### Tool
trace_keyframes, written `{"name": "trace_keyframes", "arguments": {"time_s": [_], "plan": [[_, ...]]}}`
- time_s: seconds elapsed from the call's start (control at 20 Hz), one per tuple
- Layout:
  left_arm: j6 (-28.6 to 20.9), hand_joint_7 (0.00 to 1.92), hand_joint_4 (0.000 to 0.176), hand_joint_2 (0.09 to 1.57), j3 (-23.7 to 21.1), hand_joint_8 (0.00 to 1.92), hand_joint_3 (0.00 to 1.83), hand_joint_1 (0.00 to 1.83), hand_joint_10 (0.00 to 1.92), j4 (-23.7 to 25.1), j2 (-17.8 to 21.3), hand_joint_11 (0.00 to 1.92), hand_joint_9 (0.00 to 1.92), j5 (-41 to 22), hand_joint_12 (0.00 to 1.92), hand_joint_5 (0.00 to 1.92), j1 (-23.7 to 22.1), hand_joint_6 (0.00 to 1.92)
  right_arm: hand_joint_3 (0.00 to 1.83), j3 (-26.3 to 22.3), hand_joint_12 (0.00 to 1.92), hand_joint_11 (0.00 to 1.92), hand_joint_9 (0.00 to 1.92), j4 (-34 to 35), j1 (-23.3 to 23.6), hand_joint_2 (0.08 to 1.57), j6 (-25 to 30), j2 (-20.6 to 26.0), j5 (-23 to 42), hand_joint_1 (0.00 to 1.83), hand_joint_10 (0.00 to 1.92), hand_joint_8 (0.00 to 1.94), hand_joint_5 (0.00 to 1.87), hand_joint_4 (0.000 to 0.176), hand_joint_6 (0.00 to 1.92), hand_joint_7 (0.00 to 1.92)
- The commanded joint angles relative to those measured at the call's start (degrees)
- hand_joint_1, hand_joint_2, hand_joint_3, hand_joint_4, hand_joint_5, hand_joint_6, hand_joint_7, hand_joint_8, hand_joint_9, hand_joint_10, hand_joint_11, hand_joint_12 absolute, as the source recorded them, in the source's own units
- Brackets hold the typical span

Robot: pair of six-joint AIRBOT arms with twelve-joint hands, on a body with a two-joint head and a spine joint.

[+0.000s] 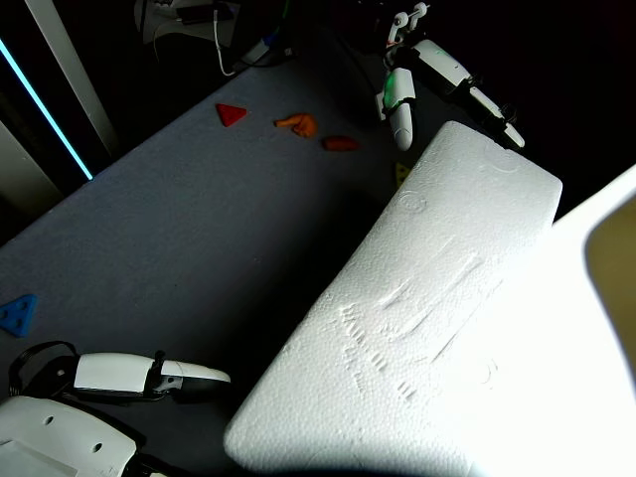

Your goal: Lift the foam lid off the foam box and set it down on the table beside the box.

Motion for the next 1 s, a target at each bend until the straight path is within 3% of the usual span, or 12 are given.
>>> {"name": "trace_keyframes", "arguments": {"time_s": [0.0,0.15,0.25,0.4,0.5,0.6,0.7,0.8,0.85,0.9,0.95], "plan": [[-0.74,0.0,0.0,1.04,0.73,0.0,0.0,0.51,0.0,0.17,0.05,0.0,0.0,-6.47,0.4,0.02,-0.93,0.0,0.0,0.88,0.57,0.01,0.03,-0.45,0.92,1.23,0.62,0.67,6.4,0.47,0.05,0.0,0.01,0.0,0.01,0.0],[-1.19,0.0,0.0,1.04,1.83,0.0,0.0,0.51,0.0,1.12,-0.98,0.0,0.0,-5.37,0.37,0.03,-2.13,0.0,0.0,1.56,0.57,0.0,0.01,-0.83,1.46,1.21,1.05,-0.02,5.89,0.49,0.04,0.0,0.0,0.0,0.0,0.0],[-1.34,0.0,0.0,1.03,2.44,0.0,0.0,0.51,0.0,1.25,-1.5,0.0,0.0,-4.78,0.33,0.04,-2.56,0.0,0.0,1.91,0.01,0.0,0.0,-0.98,1.9,1.17,1.14,-0.38,5.61,0.5,0.0,0.0,0.0,0.0,0.0,0.0],[-1.99,0.0,0.0,1.04,3.08,0.0,0.0,0.53,0.0,1.61,-2.21,0.0,0.0,-4.54,0.2,0.08,-2.73,0.01,0.0,2.53,0.0,0.0,0.0,-1.72,2.24,1.16,2.39,-1.04,5.55,0.58,0.0,0.0,0.0,0.0,0.0,0.0],[-2.46,0.07,0.0,1.05,3.18,0.02,0.0,0.55,0.01,2.13,-2.49,0.0,0.02,-4.64,0.25,0.17,-2.73,0.03,0.0,3.02,0.0,0.0,0.0,-2.36,2.33,1.17,3.78,-1.63,5.58,0.6,0.0,0.0,0.0,0.0,0.0,0.0],[-2.62,0.18,0.0,1.08,3.2,0.01,0.0,0.54,0.03,2.28,-2.63,0.0,0.09,-4.78,0.52,0.31,-2.72,0.05,0.01,3.09,0.0,0.0,0.04,-2.59,2.33,1.24,4.17,-1.86,5.63,0.56,0.02,0.03,0.22,0.0,0.08,0.13],[-2.87,0.22,0.0,1.12,3.2,0.01,0.0,0.56,0.03,2.58,-2.73,0.0,0.14,-4.99,0.66,0.38,-2.7,0.05,0.01,3.14,0.0,0.0,0.05,-2.9,2.33,1.27,4.69,-2.06,5.85,0.57,0.02,0.03,0.26,0.0,0.09,0.16],[-3.12,0.23,0.0,1.17,3.12,0.0,0.01,0.53,0.03,2.85,-2.78,0.0,0.15,-5.27,0.71,0.41,-2.57,0.05,0.0,3.04,0.52,0.0,0.14,-3.54,2.32,1.33,5.57,-2.1,6.4,0.55,0.14,0.01,0.5,0.0,0.09,0.33],[-3.18,0.26,0.0,1.18,3.07,0.01,0.0,0.54,0.04,2.85,-2.77,0.0,0.18,-5.46,0.79,0.43,-2.45,0.05,0.0,2.92,0.44,0.0,0.11,-3.68,2.32,1.33,5.78,-2.1,6.62,0.55,0.14,0.0,0.5,0.0,0.08,0.31],[-3.46,0.27,0.0,1.19,3.03,0.01,0.0,0.54,0.05,2.85,-2.77,0.0,0.18,-5.87,0.85,0.45,-2.28,0.07,0.0,2.63,0.05,0.0,0.02,-3.75,2.32,1.32,6.04,-2.09,7.12,0.52,0.15,0.01,0.46,0.0,0.06,0.22],[-3.51,0.27,0.0,1.19,3.01,0.01,0.0,0.54,0.05,2.86,-2.77,0.0,0.18,-5.96,0.85,0.45,-2.24,0.07,0.0,2.59,0.05,0.0,0.02,-3.76,2.32,1.32,6.1,-2.09,7.2,0.52,0.15,0.01,0.46,0.0,0.06,0.22]]}}
